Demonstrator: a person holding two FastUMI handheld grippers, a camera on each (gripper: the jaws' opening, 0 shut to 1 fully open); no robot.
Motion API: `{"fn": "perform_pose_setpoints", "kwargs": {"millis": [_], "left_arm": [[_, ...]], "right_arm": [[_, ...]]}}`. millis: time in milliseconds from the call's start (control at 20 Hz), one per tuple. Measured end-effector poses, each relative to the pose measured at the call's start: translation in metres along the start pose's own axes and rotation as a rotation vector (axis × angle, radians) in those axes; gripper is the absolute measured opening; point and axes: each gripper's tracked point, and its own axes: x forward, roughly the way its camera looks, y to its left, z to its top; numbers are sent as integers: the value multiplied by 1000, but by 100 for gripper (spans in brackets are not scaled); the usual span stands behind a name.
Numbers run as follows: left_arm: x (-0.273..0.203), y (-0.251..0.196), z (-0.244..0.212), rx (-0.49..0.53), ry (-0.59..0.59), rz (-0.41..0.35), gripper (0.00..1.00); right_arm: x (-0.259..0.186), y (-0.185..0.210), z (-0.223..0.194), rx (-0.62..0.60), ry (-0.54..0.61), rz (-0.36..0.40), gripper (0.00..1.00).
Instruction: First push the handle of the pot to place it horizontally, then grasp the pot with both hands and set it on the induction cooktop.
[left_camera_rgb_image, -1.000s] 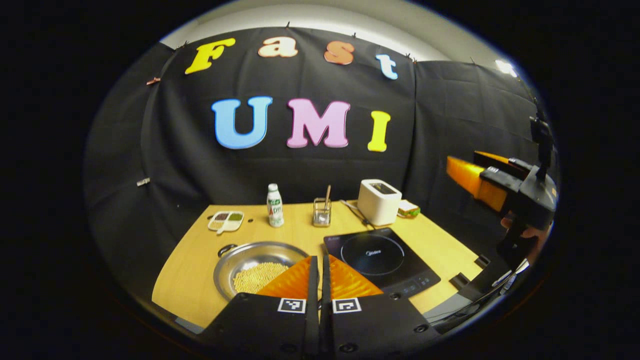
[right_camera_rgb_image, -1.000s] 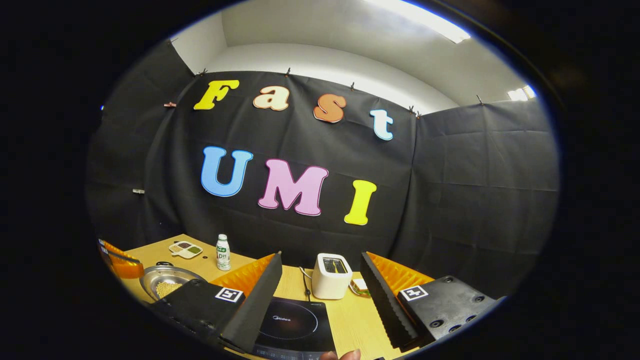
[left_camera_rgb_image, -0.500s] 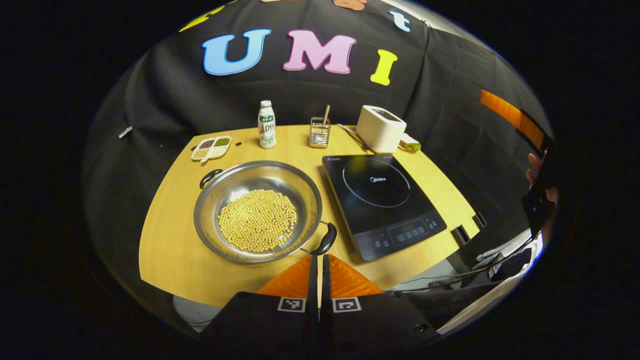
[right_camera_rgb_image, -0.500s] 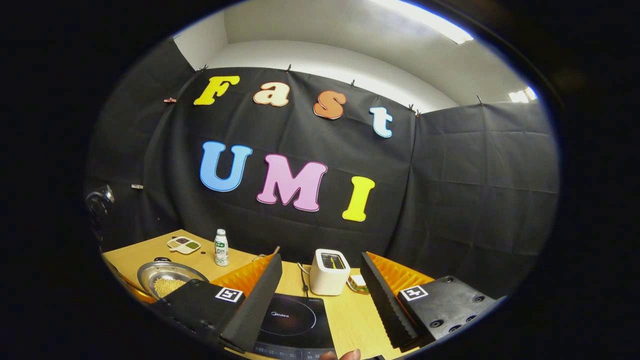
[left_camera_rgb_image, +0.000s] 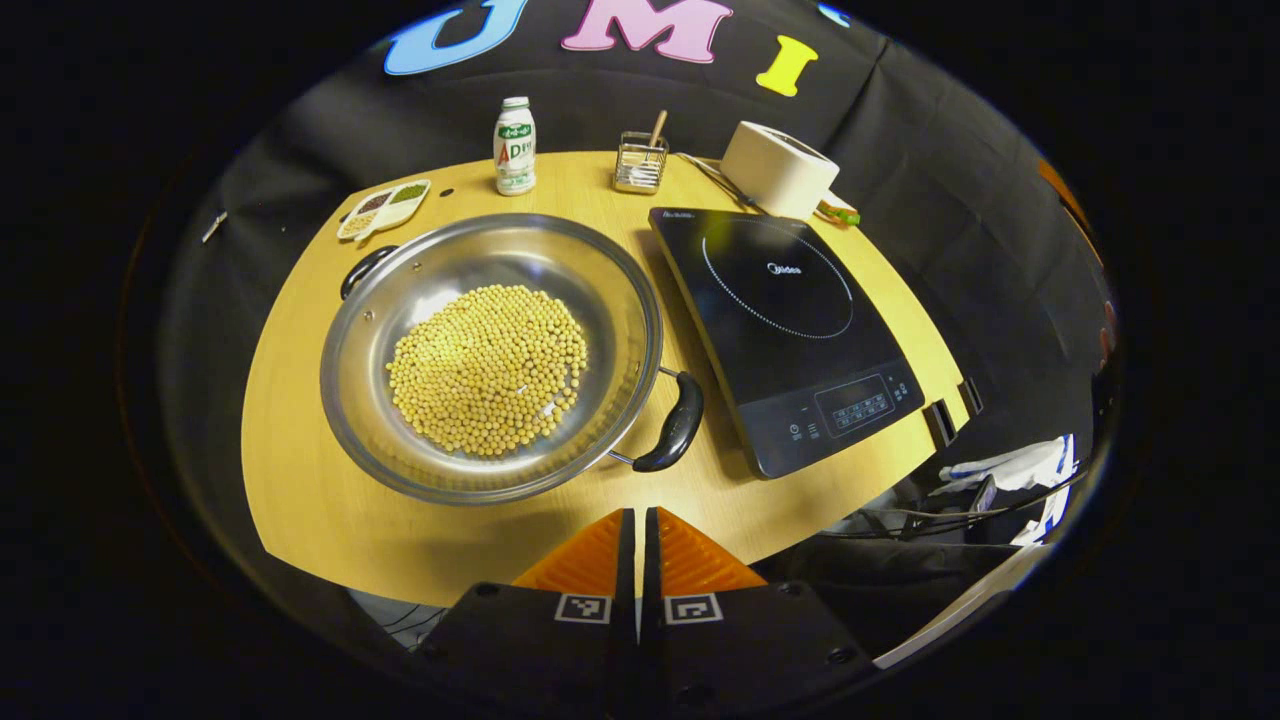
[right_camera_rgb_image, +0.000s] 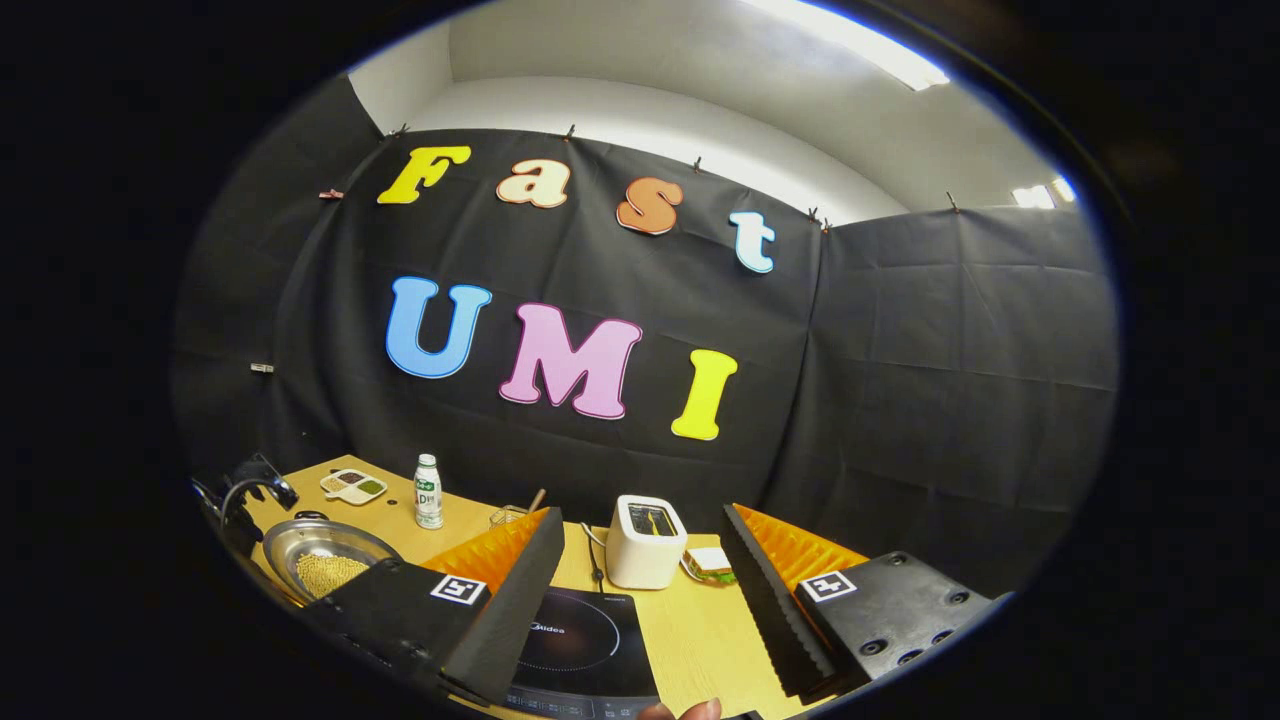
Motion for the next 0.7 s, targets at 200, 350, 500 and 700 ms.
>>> {"fn": "perform_pose_setpoints", "kwargs": {"millis": [200,350,500,700], "left_arm": [[22,9,-1,17,60,6,5],[35,15,2,40,88,20,5],[44,11,5,57,106,8,5],[53,3,10,122,122,10,5]], "right_arm": [[1,-11,-3,3,7,-30,98],[3,-20,-7,-1,19,-54,98],[5,-24,-12,-7,31,-66,98],[7,-26,-15,-17,40,-74,98]]}}
